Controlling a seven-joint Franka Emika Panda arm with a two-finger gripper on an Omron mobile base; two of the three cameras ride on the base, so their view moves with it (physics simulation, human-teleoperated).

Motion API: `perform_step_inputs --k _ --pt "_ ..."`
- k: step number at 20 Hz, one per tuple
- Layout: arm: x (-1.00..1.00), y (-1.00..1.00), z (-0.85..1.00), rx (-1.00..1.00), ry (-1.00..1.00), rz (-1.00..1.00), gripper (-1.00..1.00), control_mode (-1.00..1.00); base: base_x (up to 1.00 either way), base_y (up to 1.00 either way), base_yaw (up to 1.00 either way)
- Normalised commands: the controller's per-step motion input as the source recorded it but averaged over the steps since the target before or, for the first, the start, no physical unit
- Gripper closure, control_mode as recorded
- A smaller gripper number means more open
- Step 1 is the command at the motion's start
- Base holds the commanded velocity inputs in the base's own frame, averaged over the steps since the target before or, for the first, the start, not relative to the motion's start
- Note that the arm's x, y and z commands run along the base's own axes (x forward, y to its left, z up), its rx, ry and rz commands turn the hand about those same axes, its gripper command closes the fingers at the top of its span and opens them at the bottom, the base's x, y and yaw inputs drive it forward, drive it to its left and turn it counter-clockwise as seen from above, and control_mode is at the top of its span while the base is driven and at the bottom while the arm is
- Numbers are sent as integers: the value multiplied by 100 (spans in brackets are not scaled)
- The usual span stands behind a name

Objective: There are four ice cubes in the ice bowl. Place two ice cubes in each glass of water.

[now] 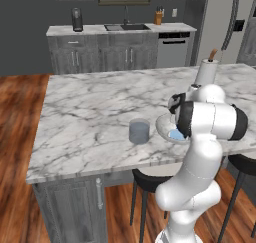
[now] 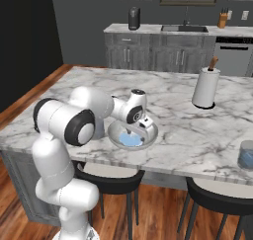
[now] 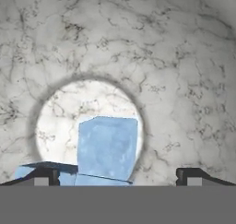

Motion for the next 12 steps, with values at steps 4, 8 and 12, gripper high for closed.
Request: perform_step_inputs --k 4,8,12 --pt "21 0 -22 0 0 0 -100 -100 0 0 0" --pt "24 0 -23 0 -2 0 -100 -100 0 0 0" --pt "9 0 -24 -2 0 0 -100 -100 0 0 0"
